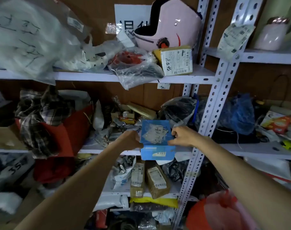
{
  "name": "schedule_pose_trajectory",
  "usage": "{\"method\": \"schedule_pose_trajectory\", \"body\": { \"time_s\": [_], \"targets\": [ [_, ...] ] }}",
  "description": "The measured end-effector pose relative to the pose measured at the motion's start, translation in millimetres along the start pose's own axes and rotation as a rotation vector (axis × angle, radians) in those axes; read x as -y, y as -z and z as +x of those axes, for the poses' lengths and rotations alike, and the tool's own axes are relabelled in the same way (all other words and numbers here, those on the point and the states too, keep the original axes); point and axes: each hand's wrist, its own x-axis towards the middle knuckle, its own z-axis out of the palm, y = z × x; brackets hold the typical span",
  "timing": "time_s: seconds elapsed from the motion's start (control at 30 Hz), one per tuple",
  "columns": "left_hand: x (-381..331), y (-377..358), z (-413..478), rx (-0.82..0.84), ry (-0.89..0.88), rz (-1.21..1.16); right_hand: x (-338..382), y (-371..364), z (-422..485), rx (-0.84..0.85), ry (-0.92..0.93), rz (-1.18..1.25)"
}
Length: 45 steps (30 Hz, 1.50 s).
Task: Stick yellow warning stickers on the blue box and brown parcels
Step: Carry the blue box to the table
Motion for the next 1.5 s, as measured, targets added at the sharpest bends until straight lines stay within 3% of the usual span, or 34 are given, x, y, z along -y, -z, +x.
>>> {"method": "schedule_pose_trajectory", "body": {
  "time_s": [0.2,0.4,0.53,0.77,0.93,1.2,1.5],
  "targets": [
    [-3.8,-28.3,32.9,0.008,0.017,-0.15,-17.6,-20.8,29.5,-0.029,0.03,0.18],
    [13.1,-70.0,48.7,0.028,0.018,-0.85,-28.8,-55.2,34.6,0.075,0.016,0.677],
    [13.7,-76.3,52.3,0.039,0.039,-1.046,-28.4,-74.5,39.0,0.101,0.019,0.955],
    [22.6,-74.2,62.3,0.072,0.067,-1.072,-16.1,-76.8,37.3,0.061,-0.152,0.945],
    [41.6,-67.1,62.6,0.104,-0.031,-1.05,7.9,-86.8,26.0,-0.057,-0.24,0.98],
    [79.1,-56.9,30.2,0.282,-0.281,-1.026,73.5,-125.9,-46.1,-0.393,-0.39,1.126],
    [22.4,-81.3,-30.3,0.494,-0.461,-0.897,102.0,-135.7,-172.2,-0.742,-0.588,1.121]
  ]
}}
